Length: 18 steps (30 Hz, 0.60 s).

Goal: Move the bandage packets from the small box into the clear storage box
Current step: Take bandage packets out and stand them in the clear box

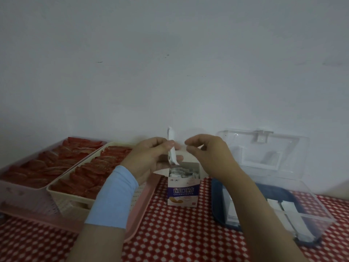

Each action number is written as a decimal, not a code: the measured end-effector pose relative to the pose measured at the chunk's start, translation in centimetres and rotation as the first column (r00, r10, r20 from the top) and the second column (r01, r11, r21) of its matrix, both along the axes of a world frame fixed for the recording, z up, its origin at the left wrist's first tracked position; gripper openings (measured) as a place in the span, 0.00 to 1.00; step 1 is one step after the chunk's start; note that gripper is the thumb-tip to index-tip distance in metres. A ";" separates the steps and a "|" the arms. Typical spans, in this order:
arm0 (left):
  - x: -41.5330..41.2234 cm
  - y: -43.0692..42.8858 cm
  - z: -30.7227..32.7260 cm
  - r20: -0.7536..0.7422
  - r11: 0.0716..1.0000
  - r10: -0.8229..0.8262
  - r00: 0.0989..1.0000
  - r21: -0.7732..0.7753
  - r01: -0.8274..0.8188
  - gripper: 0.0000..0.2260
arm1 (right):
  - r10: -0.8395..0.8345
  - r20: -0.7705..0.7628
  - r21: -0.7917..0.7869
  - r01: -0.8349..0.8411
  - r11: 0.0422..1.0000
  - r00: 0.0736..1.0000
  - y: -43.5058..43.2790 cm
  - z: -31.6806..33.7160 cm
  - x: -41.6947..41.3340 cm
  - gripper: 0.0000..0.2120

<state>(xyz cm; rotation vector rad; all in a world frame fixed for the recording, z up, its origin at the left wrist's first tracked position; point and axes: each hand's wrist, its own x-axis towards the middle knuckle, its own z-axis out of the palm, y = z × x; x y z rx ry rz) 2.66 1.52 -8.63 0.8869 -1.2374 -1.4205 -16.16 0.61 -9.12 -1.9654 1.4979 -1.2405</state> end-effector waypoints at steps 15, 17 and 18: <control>0.0 -0.9 -0.6 0.127 0.972 0.224 0.966 -0.097 -0.213 0.07 | -0.071 -0.750 0.108 0.228 0.968 0.658 -0.7 1.4 1.9 0.06; 0.1 -1.2 -0.8 0.134 0.969 0.234 0.963 -0.109 -0.220 0.07 | -0.062 -0.651 0.120 0.184 0.975 0.756 -0.1 2.3 1.2 0.03; 0.2 -1.2 -0.9 0.139 0.966 0.245 0.959 -0.116 -0.230 0.06 | -0.053 -0.583 0.121 0.151 0.981 0.811 0.1 2.8 0.9 0.03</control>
